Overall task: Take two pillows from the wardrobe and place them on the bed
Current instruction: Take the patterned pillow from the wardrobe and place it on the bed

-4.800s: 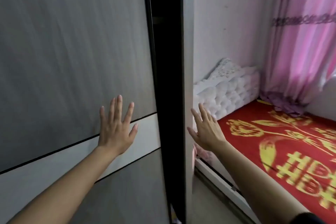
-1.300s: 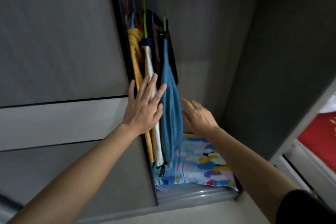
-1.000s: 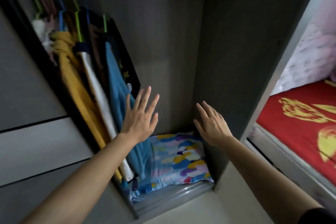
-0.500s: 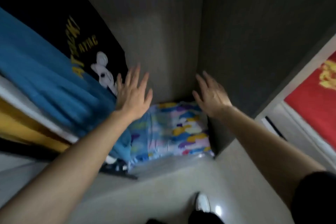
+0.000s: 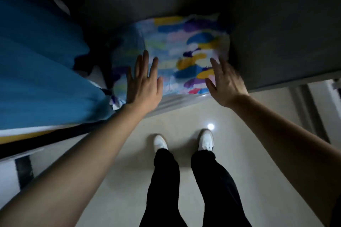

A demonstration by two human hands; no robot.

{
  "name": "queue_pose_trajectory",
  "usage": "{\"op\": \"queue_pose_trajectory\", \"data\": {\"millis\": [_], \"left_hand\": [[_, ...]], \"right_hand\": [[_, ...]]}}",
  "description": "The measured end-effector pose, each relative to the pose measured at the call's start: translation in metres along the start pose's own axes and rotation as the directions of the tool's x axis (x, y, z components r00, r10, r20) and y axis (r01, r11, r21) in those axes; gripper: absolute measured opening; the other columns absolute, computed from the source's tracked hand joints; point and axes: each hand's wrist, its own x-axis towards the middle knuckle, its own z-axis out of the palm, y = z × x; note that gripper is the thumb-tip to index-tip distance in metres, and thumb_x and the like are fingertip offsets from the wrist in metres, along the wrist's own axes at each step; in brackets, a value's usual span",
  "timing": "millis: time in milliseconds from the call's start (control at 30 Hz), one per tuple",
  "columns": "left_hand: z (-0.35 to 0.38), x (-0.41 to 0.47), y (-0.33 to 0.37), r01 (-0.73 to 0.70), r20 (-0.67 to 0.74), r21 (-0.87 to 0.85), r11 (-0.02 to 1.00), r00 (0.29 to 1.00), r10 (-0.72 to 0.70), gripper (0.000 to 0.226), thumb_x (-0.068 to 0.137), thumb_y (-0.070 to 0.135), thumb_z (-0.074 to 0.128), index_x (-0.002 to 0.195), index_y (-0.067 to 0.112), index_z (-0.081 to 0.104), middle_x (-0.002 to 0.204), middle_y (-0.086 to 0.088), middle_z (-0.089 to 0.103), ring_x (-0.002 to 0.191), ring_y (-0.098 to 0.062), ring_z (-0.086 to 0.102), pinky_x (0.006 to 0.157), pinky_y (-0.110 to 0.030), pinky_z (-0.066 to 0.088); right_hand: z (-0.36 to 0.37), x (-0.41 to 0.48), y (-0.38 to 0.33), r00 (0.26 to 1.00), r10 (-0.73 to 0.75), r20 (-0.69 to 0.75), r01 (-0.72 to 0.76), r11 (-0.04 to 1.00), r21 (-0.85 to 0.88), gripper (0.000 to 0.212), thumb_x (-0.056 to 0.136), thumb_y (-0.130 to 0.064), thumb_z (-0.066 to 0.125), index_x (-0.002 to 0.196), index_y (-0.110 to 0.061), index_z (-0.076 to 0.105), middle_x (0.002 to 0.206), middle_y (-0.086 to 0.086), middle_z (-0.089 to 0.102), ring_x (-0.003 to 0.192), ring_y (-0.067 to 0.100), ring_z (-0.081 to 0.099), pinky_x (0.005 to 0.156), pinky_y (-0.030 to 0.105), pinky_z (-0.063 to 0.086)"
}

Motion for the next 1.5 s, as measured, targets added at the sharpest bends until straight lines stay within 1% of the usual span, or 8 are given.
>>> {"op": "queue_pose_trajectory", "data": {"millis": [400,567,733,833,967,1200,1367,1500], "left_hand": [[0.273,0.021,-0.075,0.045,0.173,0.083,0.996,0.983,-0.059,0.089,0.082,0.039,0.063,0.153,0.014,0.016,0.161,-0.022,0.010,0.148,-0.040,0.010,0.115,-0.063,0.020],[0.326,0.041,-0.101,-0.006,0.156,0.129,0.992,0.988,-0.014,0.121,0.062,0.065,0.071,0.155,0.024,0.006,0.160,-0.025,0.003,0.148,-0.044,0.003,0.113,-0.068,0.010],[0.349,0.055,-0.113,-0.050,0.122,0.275,0.960,0.992,0.016,0.118,0.066,0.048,0.078,0.154,0.029,0.002,0.158,-0.030,0.009,0.145,-0.049,0.009,0.109,-0.076,0.008],[0.342,0.059,-0.107,-0.034,0.023,0.312,0.949,0.999,0.028,0.072,0.092,0.015,0.046,0.153,0.027,0.011,0.153,-0.031,0.026,0.141,-0.051,0.024,0.103,-0.077,0.023],[0.297,0.061,-0.106,-0.095,0.061,0.246,0.965,0.995,0.083,0.070,0.083,0.006,0.030,0.152,0.018,0.023,0.151,-0.029,0.032,0.137,-0.051,0.032,0.100,-0.071,0.034],[0.156,0.098,-0.096,-0.148,-0.050,-0.025,0.989,0.988,0.147,0.066,0.077,0.004,0.028,0.142,0.007,0.042,0.138,-0.027,0.052,0.122,-0.048,0.051,0.095,-0.063,0.044],[0.074,0.109,-0.062,-0.219,-0.040,-0.085,0.972,0.976,0.216,0.061,0.079,0.007,0.031,0.137,0.008,0.047,0.119,-0.023,0.062,0.103,-0.043,0.060,0.083,-0.054,0.051],[0.062,0.084,-0.051,-0.149,0.064,-0.094,0.984,0.986,0.155,0.076,0.073,0.014,0.049,0.147,0.015,0.031,0.143,-0.020,0.046,0.126,-0.041,0.048,0.096,-0.059,0.044]], "right_hand": [[0.249,0.084,0.060,0.991,-0.136,0.015,0.137,0.985,-0.107,0.096,0.081,-0.036,0.070,0.156,-0.017,0.014,0.161,0.023,0.007,0.149,0.041,0.006,0.119,0.057,0.011],[0.307,0.117,0.074,0.970,-0.240,-0.032,0.219,0.925,-0.311,0.103,0.076,-0.049,0.070,0.156,-0.016,0.013,0.160,0.028,0.006,0.148,0.045,0.003,0.118,0.059,0.007],[0.332,0.127,0.085,0.947,-0.276,-0.164,0.189,0.892,-0.410,0.073,0.093,-0.039,0.056,0.154,-0.015,0.023,0.157,0.028,0.017,0.146,0.047,0.011,0.117,0.061,0.010],[0.326,0.124,0.080,0.925,-0.292,-0.245,0.179,0.900,-0.397,0.057,0.100,-0.029,0.050,0.152,-0.014,0.029,0.156,0.028,0.024,0.145,0.046,0.018,0.117,0.061,0.015],[0.294,0.120,0.062,0.976,-0.184,-0.115,0.142,0.943,-0.301,0.084,0.088,-0.029,0.063,0.155,-0.016,0.014,0.160,0.026,0.011,0.147,0.045,0.007,0.119,0.059,0.005],[0.183,0.128,0.007,0.985,-0.048,-0.167,0.020,0.986,-0.164,0.107,0.070,-0.057,0.068,0.154,-0.013,0.017,0.155,0.023,0.029,0.142,0.044,0.027,0.116,0.057,0.018],[0.105,0.130,-0.005,0.970,0.004,-0.243,-0.032,0.994,-0.108,0.081,0.072,-0.018,0.065,0.147,-0.014,0.037,0.137,0.020,0.054,0.124,0.043,0.049,0.106,0.055,0.038],[0.057,0.107,-0.012,0.960,-0.075,-0.271,0.054,0.995,-0.085,0.067,0.071,-0.010,0.064,0.136,-0.014,0.053,0.121,0.017,0.066,0.106,0.041,0.062,0.086,0.047,0.051]]}}
